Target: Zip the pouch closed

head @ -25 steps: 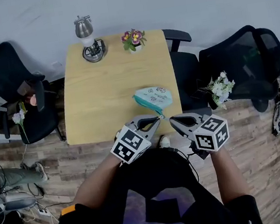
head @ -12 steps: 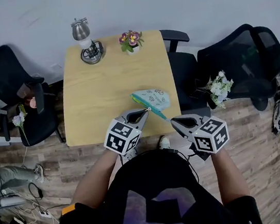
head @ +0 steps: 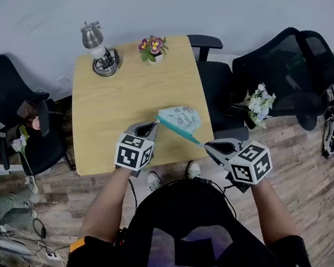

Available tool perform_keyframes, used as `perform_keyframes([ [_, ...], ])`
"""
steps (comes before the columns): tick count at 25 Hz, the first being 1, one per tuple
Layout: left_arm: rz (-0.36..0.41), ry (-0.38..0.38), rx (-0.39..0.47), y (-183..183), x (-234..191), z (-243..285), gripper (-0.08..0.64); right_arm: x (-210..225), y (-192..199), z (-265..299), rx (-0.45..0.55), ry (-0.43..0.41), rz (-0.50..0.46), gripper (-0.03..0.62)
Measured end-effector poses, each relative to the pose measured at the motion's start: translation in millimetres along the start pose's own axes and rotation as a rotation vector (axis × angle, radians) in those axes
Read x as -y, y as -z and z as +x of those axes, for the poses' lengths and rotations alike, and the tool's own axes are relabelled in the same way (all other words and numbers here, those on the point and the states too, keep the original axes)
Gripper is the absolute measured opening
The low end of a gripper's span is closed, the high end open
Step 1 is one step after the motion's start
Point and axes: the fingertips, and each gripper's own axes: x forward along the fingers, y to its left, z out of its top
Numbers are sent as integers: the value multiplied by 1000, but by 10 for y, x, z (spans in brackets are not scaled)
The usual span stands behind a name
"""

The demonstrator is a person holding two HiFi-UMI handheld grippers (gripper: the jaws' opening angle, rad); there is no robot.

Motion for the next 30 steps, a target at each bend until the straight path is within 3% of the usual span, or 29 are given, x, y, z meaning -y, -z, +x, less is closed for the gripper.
perform_keyframes([
  [10,-67,-29,33,44,68,-64,20,69,17,134,-3,44,-43,21],
  [17,-119,-64,68,-24,118,-310,44,-6,-201,269,10,62,-121,71],
  [23,-117,-134,173,-408,169,-639,44,-63,-711,276,139,166,-144,69],
  [30,-85,-243,338,-911,301,-1135,43,-239,-1292,-89,337,306,-209,29],
])
